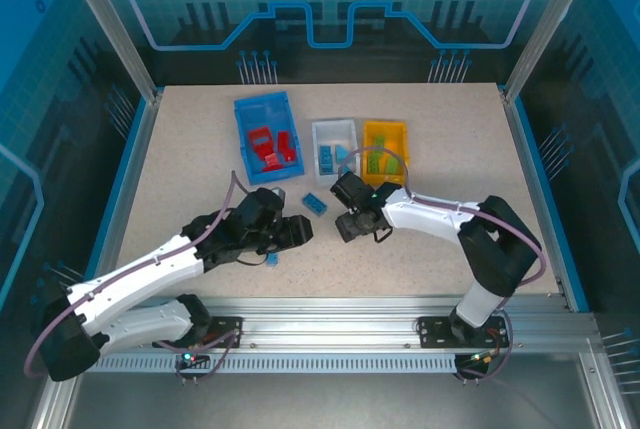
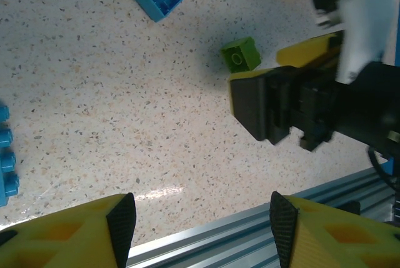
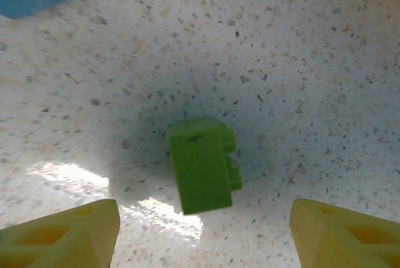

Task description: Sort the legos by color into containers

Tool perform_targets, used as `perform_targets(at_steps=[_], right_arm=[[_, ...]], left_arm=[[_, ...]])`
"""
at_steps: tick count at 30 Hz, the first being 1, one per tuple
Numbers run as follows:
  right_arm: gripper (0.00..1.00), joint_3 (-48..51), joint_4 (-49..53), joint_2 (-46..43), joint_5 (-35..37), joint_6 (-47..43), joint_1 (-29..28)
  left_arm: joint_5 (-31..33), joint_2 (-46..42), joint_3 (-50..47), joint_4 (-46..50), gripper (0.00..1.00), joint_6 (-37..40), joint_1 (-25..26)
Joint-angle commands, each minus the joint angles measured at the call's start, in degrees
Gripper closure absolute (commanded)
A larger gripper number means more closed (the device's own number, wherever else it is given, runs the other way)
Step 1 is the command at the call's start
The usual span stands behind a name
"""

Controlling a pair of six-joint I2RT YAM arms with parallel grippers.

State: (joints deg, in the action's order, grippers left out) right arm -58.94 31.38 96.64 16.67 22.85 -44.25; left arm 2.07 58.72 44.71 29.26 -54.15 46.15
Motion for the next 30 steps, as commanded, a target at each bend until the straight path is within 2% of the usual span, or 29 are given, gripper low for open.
perform_targets(at_steps=[1,7,12,16,18,24,30], right_arm=[[0.31,-1.98,-0.98,3.17,-1.87,-1.05,2.17],[0.50,-3.64,-2.82,6.72,-3.23,-1.41,2.69],[0.57,-4.66,-3.69,7.58,-3.48,-1.14,2.69],[0.75,-6.14,-2.49,6.80,-2.27,-0.91,2.51],[0.80,-5.55,-2.01,3.72,-0.15,-0.17,2.63],[0.83,-6.87,1.40,-5.38,4.68,2.26,8.20],[0.84,-17.49,5.47,0.51,8.52,3.57,15.17]], left_arm=[[0.85,-1.93,-1.24,-0.83,0.37,-1.31,0.56],[1.14,-2.38,-0.93,-0.94,0.37,-1.09,0.52],[1.05,-1.85,-0.96,-1.40,0.38,-1.09,0.62],[1.36,-2.11,-1.03,-1.32,0.38,-1.06,0.61],[1.98,-2.75,-1.01,-1.00,0.38,-1.04,0.61],[3.95,-3.98,-0.29,-1.08,0.38,-0.63,0.67],[6.12,-3.63,1.64,-1.70,0.39,0.20,0.74]])
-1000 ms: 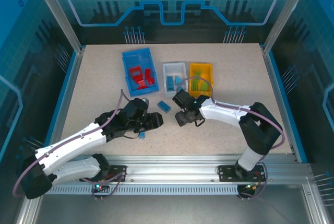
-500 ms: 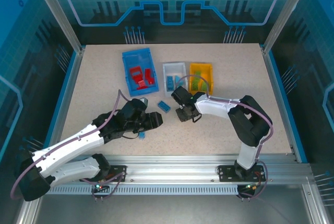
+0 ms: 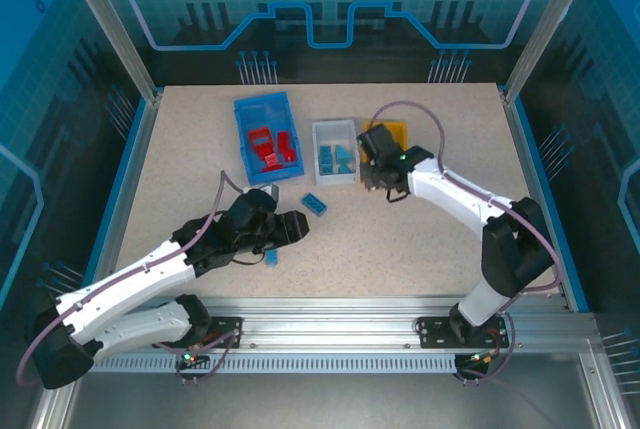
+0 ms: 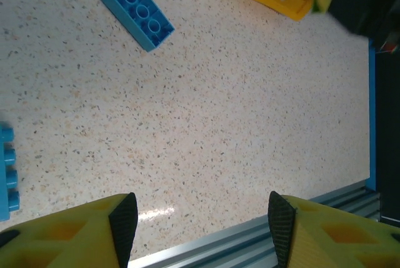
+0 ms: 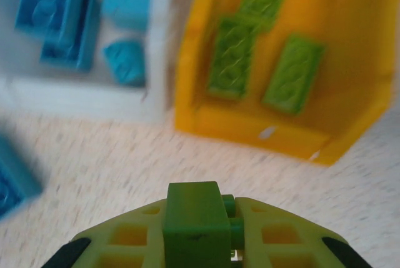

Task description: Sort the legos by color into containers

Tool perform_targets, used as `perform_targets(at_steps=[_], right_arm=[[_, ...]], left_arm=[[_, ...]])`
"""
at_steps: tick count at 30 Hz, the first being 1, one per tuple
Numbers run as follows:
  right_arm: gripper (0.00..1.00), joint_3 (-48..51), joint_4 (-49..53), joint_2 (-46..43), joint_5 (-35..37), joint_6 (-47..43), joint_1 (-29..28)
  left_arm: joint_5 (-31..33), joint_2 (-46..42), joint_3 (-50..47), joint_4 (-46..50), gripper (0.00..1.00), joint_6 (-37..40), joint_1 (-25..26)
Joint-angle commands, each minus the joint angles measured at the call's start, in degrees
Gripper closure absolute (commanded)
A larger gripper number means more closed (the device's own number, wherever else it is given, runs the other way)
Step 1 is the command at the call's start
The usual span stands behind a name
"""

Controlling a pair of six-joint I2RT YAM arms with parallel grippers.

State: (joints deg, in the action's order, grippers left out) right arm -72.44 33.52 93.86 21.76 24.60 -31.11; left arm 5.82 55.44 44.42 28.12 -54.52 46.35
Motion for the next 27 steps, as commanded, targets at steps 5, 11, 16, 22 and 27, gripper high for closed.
perform_targets(at_steps=[5,11,16,22,27], right_arm=[[0.82,-16.55,9.16,14.47,6.32,4.96,6.07],[0.81,-27.45,12.98,24.69,6.98,6.26,8.23],[0.73,-32.83,16.03,29.83,6.60,7.02,9.02],[0.53,-31.65,14.23,26.15,5.75,6.30,7.70],[0.49,-30.22,13.42,19.22,6.90,5.41,5.21]], left_arm=[[2.74,0.62,3.21,-1.17,0.39,1.13,0.58],[3.12,1.21,3.67,-0.61,0.39,1.64,0.75],[3.78,0.91,3.32,1.03,0.38,1.96,0.73],[5.73,0.27,3.36,5.76,0.37,2.40,0.68],[7.17,-0.49,3.35,10.06,0.36,1.92,0.69]])
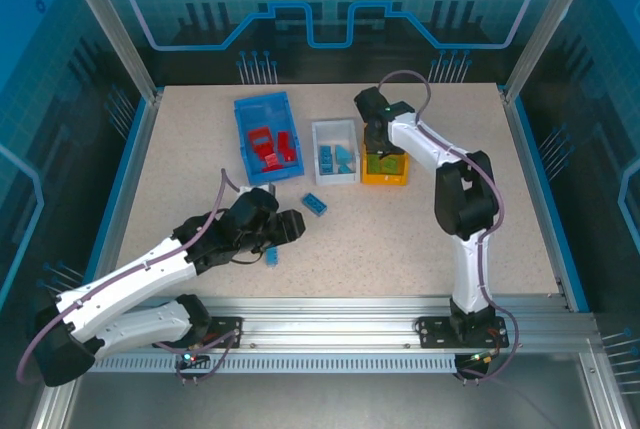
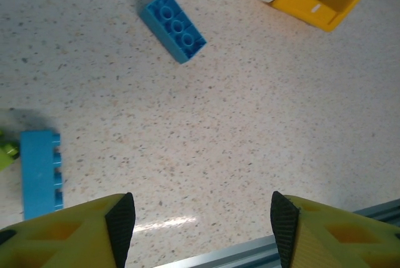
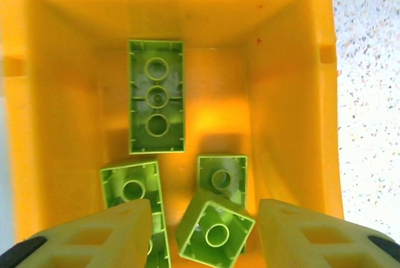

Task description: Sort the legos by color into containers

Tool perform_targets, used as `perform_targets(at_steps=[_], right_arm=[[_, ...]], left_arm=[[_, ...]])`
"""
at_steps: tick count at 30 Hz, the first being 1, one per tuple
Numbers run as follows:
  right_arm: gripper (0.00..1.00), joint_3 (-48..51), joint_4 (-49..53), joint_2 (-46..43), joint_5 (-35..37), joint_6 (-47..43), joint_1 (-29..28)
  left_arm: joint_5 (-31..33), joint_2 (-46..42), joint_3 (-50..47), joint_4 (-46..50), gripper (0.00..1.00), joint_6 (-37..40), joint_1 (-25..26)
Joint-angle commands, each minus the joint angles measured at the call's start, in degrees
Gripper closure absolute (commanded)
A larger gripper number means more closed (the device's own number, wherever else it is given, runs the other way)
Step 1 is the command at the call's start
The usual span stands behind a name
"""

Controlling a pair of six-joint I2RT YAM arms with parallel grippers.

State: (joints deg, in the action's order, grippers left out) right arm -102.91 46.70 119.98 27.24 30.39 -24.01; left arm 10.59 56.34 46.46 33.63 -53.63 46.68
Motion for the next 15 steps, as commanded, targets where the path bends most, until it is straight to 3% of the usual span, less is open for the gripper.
perform_targets(at_steps=[1,8,12,15], right_arm=[[0.49,0.83,-0.05,-8.74,1.73,-0.54,-2.48],[0.46,16.69,-10.69,-28.57,-0.39,-6.70,-11.64],[0.39,32.34,-20.22,-39.12,-15.93,-10.00,-18.01],[0.38,41.19,-23.38,-43.59,-21.67,-8.01,-22.59]], left_arm=[[3.06,-1.60,1.68,5.92,0.36,0.86,0.39],[7.47,-1.17,3.14,19.99,0.27,-1.51,-0.07],[4.29,1.64,-0.35,18.15,0.25,-1.53,-0.35],[2.66,5.86,-1.66,14.99,0.26,-0.28,-0.53]])
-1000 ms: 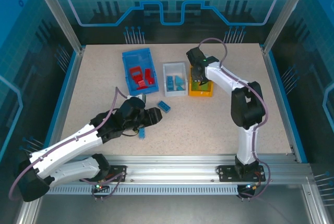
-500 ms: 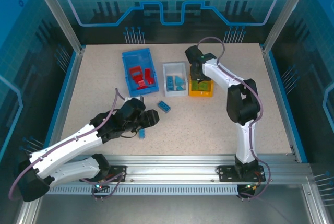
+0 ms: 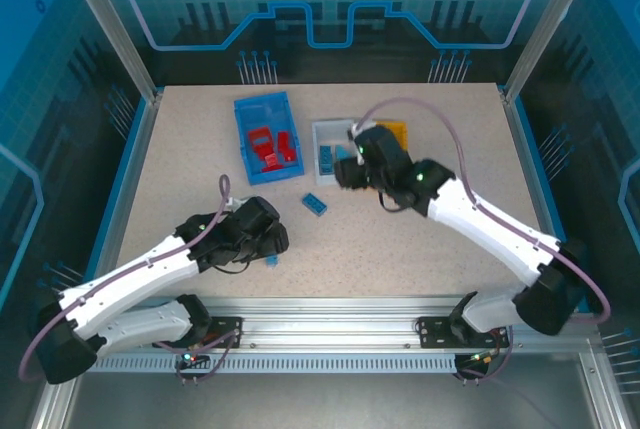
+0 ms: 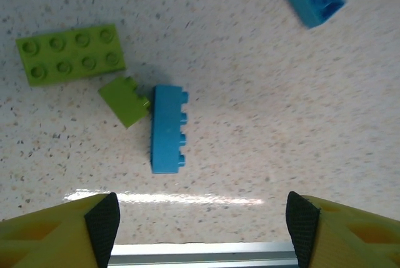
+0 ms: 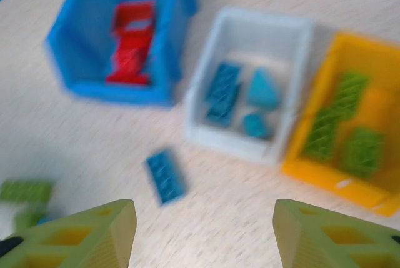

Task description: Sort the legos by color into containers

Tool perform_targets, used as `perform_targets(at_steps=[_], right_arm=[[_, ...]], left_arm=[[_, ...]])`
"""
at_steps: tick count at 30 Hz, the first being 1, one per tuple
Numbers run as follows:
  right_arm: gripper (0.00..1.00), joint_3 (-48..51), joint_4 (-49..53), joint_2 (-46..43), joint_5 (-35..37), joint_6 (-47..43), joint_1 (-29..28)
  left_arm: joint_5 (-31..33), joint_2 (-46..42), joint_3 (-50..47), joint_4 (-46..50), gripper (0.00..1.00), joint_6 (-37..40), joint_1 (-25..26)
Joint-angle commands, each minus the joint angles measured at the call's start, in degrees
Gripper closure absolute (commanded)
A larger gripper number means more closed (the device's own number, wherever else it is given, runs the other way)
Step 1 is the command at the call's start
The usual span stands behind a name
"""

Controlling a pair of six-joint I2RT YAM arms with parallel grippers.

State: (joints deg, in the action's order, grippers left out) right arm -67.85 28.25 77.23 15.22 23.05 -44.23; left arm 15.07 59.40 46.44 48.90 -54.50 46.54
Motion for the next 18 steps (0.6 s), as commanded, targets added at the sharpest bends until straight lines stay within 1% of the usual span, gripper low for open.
perform_targets(at_steps=[1,4,7,12,18], right_arm=[[0.38,8.41,-5.42,-2.07,-9.84,0.55,-4.02],[0.38,12.46,-5.87,-4.45,-9.53,3.81,-8.05],[0.38,14.09,-5.49,-6.06,-8.44,6.15,-10.53],[0.38,14.29,-5.18,-7.01,-7.00,7.56,-11.78],[0.39,13.18,-4.41,-7.38,-6.38,7.71,-11.88]], left_arm=[[-1.97,4.25,-1.92,-1.27,0.27,0.98,-0.42],[-2.57,8.36,-3.49,-4.98,0.29,2.97,-0.54],[-2.32,11.77,-4.85,-7.29,0.32,4.25,-1.29],[-2.77,15.87,-6.51,-12.29,0.41,5.21,-1.70],[-2.01,19.77,-7.62,-15.33,0.51,5.93,-1.77]])
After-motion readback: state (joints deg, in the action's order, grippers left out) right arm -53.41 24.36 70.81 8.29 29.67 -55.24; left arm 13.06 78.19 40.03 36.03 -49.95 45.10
